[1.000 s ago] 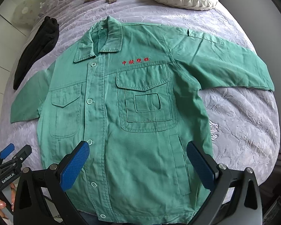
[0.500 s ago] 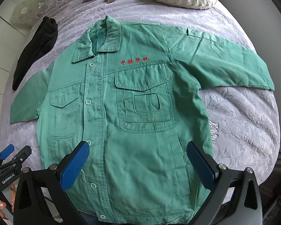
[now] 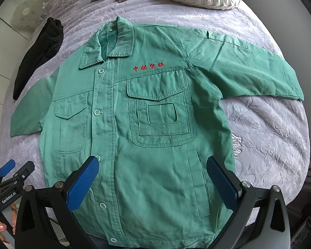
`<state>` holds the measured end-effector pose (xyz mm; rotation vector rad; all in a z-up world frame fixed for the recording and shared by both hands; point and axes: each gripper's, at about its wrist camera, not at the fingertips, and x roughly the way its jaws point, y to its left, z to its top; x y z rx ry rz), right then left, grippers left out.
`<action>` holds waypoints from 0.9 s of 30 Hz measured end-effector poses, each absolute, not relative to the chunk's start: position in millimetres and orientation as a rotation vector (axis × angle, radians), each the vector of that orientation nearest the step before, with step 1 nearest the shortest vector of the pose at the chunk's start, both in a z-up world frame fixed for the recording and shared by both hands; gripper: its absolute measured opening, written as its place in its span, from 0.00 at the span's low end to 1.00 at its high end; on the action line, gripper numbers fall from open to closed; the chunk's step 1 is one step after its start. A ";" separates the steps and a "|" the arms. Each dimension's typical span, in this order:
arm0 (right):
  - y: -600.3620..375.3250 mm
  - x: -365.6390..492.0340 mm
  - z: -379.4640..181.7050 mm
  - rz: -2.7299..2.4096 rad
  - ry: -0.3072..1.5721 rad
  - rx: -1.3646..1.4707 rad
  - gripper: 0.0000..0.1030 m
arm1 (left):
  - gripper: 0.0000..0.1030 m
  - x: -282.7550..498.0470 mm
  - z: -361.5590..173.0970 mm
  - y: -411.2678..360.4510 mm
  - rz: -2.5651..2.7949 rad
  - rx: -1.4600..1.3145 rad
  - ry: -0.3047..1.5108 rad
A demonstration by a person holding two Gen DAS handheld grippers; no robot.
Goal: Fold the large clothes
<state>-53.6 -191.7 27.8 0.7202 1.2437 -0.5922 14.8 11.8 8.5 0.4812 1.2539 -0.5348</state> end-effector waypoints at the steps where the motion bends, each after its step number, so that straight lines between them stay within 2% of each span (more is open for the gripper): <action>1: -191.8 -53.7 27.7 -0.592 1.243 0.721 1.00 | 1.00 15.4 7.8 12.0 -0.535 0.481 1.254; 27: -191.7 -52.5 27.6 -0.597 1.247 0.717 1.00 | 1.00 16.4 4.4 12.6 -0.535 0.481 1.255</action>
